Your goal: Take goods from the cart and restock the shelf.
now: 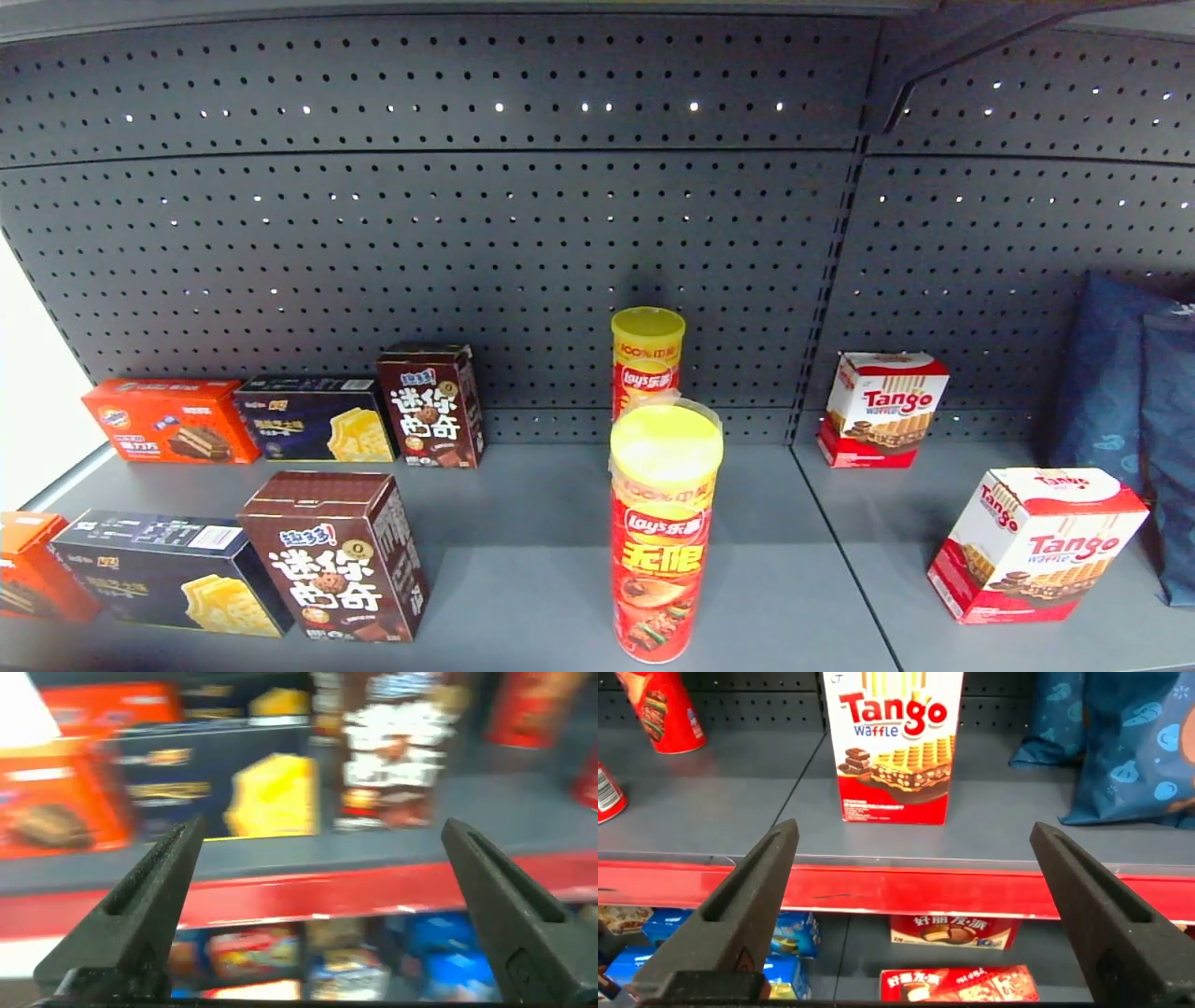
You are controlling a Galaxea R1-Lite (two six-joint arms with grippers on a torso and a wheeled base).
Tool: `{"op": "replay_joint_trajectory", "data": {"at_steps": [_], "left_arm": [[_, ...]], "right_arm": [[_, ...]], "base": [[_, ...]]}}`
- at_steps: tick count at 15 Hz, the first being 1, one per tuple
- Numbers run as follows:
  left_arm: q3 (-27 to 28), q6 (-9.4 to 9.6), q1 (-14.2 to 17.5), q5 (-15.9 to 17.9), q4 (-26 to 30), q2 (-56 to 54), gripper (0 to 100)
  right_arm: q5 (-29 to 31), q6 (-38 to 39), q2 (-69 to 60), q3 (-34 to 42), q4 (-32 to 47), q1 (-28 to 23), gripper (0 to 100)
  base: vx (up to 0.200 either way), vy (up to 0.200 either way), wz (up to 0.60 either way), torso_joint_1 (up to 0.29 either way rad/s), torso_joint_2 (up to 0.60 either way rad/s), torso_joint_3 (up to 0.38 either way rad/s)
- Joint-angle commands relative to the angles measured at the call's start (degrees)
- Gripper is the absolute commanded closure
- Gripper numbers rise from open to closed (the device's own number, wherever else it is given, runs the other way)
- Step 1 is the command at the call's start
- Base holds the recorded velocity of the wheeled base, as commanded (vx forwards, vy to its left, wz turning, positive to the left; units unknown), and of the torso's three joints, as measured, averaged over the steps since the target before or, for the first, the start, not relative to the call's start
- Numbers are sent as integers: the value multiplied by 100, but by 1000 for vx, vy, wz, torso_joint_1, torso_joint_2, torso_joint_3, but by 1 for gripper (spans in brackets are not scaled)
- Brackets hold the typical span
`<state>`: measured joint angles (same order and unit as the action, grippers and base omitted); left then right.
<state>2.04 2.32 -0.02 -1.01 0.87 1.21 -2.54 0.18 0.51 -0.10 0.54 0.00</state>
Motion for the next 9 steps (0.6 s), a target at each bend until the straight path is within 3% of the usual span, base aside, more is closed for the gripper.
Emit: {"op": "replay_joint_trajectory", "data": {"at_steps": [1, 2, 3, 5, 6, 9], "left_arm": [[-28, 85, -15, -549, -16, -121, 0], [-28, 94, -15, -874, -16, -121, 0], [-19, 102, -15, -743, -7, -121, 0], [-204, 138, -15, 690, -43, -121, 0], [-195, 217, -15, 681, -51, -121, 0], [-195, 164, -15, 637, -60, -121, 0]], "right_arm": [[7, -1, 10, 1, -1, 0, 0], [-1, -1, 10, 1, -1, 0, 0], [-1, -1, 10, 1, -1, 0, 0], [-1, -1, 10, 1, -1, 0, 0], [-1, -1, 10, 1, -1, 0, 0], [-1, -1, 10, 1, -1, 0, 0]], "base": [[0, 0, 0, 0, 0, 0], [0, 0, 0, 0, 0, 0], [0, 0, 0, 0, 0, 0], [0, 0, 0, 0, 0, 0], [0, 0, 0, 0, 0, 0], [0, 0, 0, 0, 0, 0]]}}
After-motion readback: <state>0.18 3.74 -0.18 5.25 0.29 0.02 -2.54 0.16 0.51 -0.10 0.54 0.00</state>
